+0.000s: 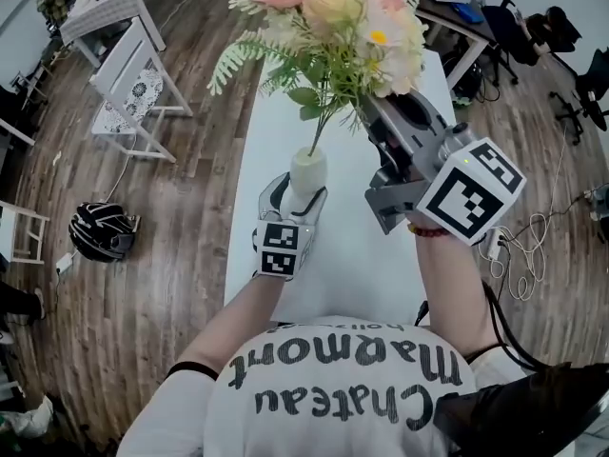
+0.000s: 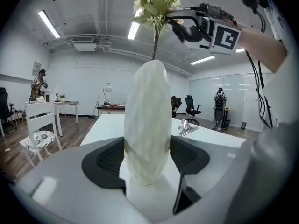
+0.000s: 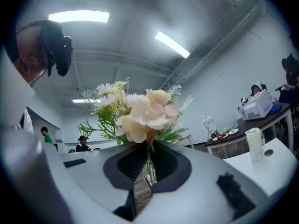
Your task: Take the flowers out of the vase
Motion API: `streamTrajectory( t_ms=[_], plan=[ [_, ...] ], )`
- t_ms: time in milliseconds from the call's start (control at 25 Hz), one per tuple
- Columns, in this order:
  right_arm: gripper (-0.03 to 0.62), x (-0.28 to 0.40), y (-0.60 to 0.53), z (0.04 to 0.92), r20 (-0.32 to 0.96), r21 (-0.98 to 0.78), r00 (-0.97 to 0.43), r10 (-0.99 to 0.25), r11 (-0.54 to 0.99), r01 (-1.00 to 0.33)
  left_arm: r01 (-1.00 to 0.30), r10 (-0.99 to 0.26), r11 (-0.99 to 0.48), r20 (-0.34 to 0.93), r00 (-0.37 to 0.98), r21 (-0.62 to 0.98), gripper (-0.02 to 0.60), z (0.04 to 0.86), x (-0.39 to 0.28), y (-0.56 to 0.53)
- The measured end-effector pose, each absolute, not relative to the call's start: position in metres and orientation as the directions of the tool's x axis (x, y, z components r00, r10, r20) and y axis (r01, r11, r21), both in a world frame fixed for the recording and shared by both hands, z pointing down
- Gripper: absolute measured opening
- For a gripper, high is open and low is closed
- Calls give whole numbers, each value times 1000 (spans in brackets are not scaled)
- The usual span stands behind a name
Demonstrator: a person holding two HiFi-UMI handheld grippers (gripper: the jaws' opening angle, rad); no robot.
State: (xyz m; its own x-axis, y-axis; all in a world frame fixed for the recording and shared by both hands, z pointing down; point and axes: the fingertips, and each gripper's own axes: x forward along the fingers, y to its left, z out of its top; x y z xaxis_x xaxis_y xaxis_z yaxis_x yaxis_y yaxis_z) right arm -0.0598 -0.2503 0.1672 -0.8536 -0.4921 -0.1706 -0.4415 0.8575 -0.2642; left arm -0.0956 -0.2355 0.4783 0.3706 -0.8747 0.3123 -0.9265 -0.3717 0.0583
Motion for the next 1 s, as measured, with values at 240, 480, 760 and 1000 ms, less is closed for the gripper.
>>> streamTrajectory(
  t_ms=[240, 480, 760, 1000],
  plan=[
    [34, -40, -240, 138, -236, -253, -836, -496, 862, -440, -928, -870, -369, 331, 366, 57, 311, 481, -95, -236],
    [34, -17, -236, 105, -279, -232, -811, -514, 856, -462, -929, -864, -368, 352, 360, 46, 311, 473, -91, -239],
    [34, 7, -229, 100, -287, -236, -781, -554, 831, -503, -930, -859, -363, 367, 357, 54, 311, 472, -94, -242],
    [35, 38, -220, 121, -252, -271, -752, -610, 790, -550, -932, -863, -359, 362, 352, 50, 311, 470, -95, -241]
  ],
)
